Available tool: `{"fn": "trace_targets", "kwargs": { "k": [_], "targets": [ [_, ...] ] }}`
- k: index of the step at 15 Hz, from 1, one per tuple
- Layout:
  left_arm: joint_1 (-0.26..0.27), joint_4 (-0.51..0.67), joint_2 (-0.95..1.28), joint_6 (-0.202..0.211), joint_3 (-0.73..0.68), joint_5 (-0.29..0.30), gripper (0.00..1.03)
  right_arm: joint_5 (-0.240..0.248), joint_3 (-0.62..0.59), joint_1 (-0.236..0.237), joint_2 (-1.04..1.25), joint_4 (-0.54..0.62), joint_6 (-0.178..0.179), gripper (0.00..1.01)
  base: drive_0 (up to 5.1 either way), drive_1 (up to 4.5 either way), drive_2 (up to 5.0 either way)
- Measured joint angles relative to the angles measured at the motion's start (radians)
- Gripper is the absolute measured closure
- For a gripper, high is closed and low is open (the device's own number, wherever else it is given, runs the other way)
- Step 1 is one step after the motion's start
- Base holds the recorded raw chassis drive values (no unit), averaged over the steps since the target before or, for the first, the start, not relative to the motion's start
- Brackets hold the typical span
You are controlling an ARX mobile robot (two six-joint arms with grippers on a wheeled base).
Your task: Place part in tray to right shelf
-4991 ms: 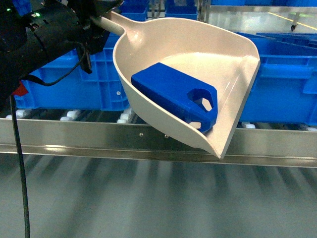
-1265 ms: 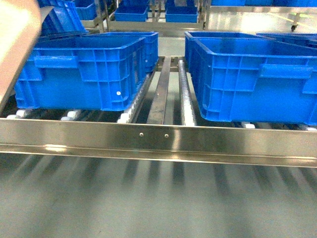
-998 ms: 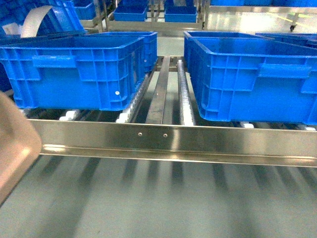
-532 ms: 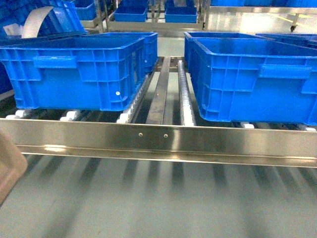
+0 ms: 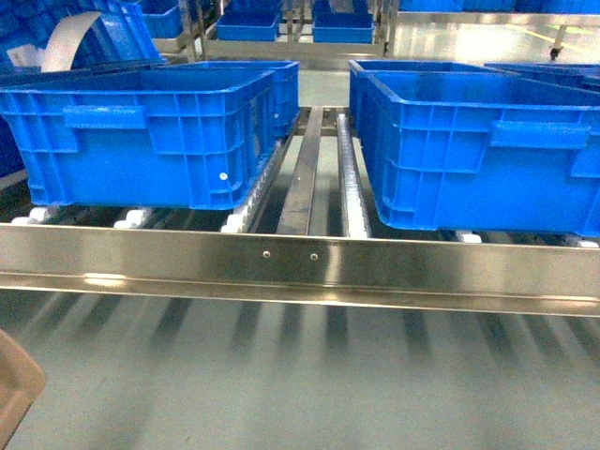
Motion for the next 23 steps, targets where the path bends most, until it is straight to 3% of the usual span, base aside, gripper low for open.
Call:
{"fn": "trace_targets", "kwargs": {
  "k": [2,3,5,7,11,13,14,23],
  "targets": [
    [0.0,-0.072,-0.124,0.0,-0.047,0.0,0.91,0.0,-0.034,-0.001,-0.122,-0.085,0.0,0.99,0.0,0.0,0.0],
    [0.0,-0.093,-0.151,0.0,-0.051,0.0,0.91,0.0,-0.06,-0.001,-0.137,-0.048,0.003,0.99,0.0,0.0,0.0],
    [0.0,-0.101,-0.201,0.0,-0.07,0.0,0.91,0.0,-0.062,-0.001,-0.185,-0.109,0.003,0.99,0.0,0.0,0.0],
    [0.0,-0.182,-0.296,0.0,-0.08,0.0,0.91,0.0,-0.062,-0.001,-0.285,-0.201,0.006,0.99,0.0,0.0,0.0],
    [0.0,-0.233,-0.349,0.0,-0.08,0.0,0.91,0.0,-0.062,-0.001,-0.331,-0.249,0.006,0.99,0.0,0.0,0.0],
    [0.0,-0.275,-0.38,0.0,-0.08,-0.003,0.91,-0.001,-0.061,-0.001,-0.473,-0.437,0.006,0.99,0.0,0.0,0.0],
    [0.0,-0.436,-0.499,0.002,-0.08,0.003,0.91,0.0,-0.058,-0.001,-0.501,-0.412,0.006,0.99,0.0,0.0,0.0],
    [0.0,-0.435,-0.536,0.003,-0.079,0.001,0.91,0.001,-0.062,-0.001,-0.501,-0.43,0.006,0.97,0.0,0.0,0.0]
  ]
}}
